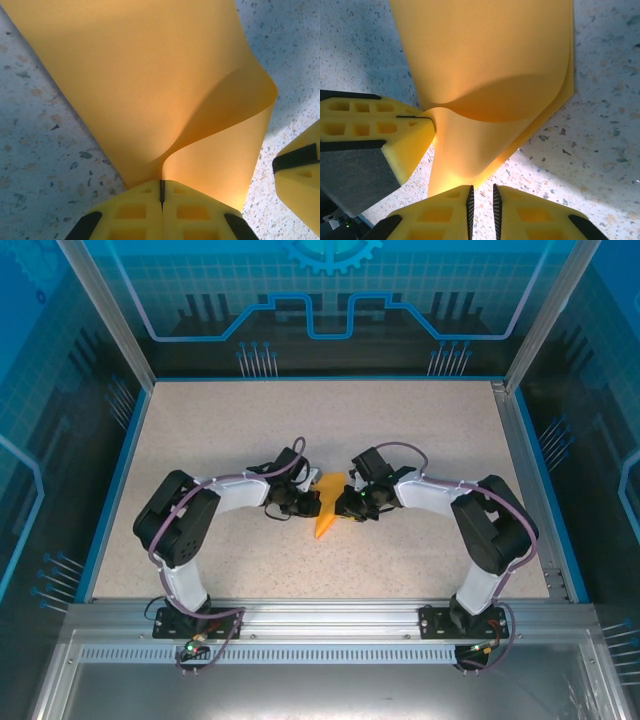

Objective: Fold a paper plane with a square sheet of paper (pick it up from the middle)
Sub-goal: Third fold the triangle at the center of the table.

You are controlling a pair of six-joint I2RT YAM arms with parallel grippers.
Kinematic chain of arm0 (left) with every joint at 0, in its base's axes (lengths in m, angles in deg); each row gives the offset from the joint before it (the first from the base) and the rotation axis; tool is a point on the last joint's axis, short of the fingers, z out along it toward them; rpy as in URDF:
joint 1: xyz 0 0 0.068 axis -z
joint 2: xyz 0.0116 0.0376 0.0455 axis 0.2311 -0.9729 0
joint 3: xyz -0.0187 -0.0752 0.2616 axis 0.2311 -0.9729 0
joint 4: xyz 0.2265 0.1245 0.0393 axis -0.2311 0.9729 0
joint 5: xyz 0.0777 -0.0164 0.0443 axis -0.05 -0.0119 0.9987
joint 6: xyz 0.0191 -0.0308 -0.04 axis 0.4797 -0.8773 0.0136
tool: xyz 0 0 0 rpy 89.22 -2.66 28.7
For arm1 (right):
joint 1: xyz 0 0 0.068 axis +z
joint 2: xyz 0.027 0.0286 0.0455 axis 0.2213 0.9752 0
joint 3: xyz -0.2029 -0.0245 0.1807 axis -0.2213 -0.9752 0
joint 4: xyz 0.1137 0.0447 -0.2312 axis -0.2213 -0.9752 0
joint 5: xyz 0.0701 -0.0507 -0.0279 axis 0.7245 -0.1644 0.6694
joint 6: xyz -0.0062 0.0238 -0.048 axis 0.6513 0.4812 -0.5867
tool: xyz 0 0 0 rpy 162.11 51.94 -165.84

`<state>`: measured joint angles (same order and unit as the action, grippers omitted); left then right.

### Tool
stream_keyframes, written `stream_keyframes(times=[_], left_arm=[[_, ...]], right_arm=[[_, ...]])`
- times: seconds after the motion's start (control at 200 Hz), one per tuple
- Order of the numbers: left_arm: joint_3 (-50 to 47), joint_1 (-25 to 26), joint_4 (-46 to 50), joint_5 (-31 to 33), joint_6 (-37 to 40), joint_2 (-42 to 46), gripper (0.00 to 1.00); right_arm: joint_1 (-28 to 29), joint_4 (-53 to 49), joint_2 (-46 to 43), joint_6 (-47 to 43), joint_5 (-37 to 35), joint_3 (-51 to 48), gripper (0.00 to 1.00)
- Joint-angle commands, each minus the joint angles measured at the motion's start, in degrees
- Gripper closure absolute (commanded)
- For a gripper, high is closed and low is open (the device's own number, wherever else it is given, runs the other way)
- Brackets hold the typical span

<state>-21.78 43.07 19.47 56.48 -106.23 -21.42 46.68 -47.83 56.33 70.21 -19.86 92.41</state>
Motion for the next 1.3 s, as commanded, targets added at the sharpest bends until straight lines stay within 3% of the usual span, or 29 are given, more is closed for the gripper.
stream_keyframes(times=[0.0, 0.32, 1.295], left_arm=[[1.2, -0.5, 1.6, 0.6, 1.0, -0.5, 0.97], [-0.7, -0.5, 1.4, 1.0, -0.3, 3.5, 0.95], [-1.1, -0.5, 0.1, 0.7, -0.4, 3.0, 0.94]], right_arm=[[0.7, -1.1, -1.2, 0.4, -0.4, -0.5, 0.79], [0.7, -1.0, -0.4, 0.3, -0.2, -0.3, 0.79], [0.8, -0.3, -0.4, 0.6, -0.4, -1.1, 0.79]])
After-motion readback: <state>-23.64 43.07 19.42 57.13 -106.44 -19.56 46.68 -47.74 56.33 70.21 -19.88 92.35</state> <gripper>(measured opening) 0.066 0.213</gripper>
